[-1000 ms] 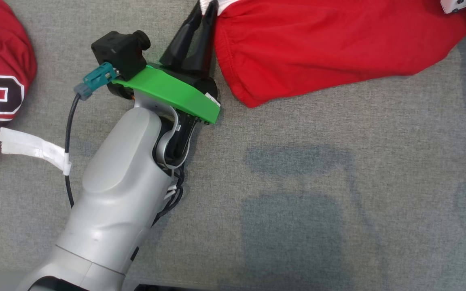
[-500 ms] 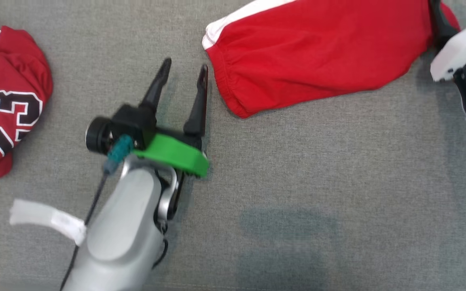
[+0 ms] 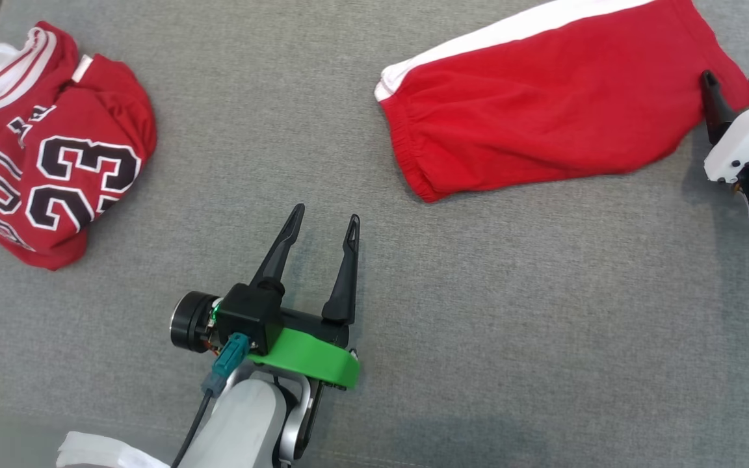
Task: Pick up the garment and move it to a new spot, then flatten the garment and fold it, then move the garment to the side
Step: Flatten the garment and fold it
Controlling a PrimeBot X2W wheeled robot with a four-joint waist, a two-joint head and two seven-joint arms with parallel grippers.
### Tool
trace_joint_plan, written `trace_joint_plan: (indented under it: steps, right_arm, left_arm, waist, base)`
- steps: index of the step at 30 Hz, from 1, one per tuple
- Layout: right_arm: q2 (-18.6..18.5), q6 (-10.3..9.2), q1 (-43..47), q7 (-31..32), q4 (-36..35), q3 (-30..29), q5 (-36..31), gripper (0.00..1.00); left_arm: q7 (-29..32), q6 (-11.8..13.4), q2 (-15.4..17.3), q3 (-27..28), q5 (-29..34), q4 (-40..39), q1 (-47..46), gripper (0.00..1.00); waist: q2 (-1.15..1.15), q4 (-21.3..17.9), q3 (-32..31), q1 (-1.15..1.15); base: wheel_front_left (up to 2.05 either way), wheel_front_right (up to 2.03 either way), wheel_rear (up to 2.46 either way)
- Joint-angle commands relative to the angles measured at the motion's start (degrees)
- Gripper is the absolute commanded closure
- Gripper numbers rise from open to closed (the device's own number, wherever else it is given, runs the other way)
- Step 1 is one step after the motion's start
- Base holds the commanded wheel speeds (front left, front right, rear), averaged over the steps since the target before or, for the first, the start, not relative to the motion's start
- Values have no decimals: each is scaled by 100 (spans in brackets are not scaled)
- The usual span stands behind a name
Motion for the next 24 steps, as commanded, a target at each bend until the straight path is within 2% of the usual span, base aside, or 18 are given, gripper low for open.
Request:
trace_joint_plan:
  steps: [1,8,13,16,17,24]
  right_arm:
    - [31,-2,-83,31,110,18,8,0]
    - [248,-2,-319,200,834,17,-47,0]
    - [331,-3,-349,227,1079,-111,71,0]
    - [360,-2,-313,228,1109,-169,147,85]
    - [372,-2,-303,203,1109,-199,190,100]
    - [431,-2,-141,-81,972,-317,400,100]
  left_arm:
    - [1,-28,0,4,43,-12,76,0]
    - [1,-96,-30,54,159,42,71,0]
    - [1,-123,-37,49,215,86,108,0]
    - [1,-155,-41,41,231,123,123,0]
    - [1,-152,-42,44,235,133,126,0]
    - [1,-198,-43,68,307,200,168,0]
  waist:
    - [0,114,-18,0]
    - [0,202,4,0]
    - [0,224,-69,0]
    - [0,222,-106,0]
    - [0,217,-118,0]
    - [0,83,-236,0]
  base:
    - [0,0,0]
    - [0,0,0]
    - [0,0,0]
    - [0,0,0]
    - [0,0,0]
    - [0,0,0]
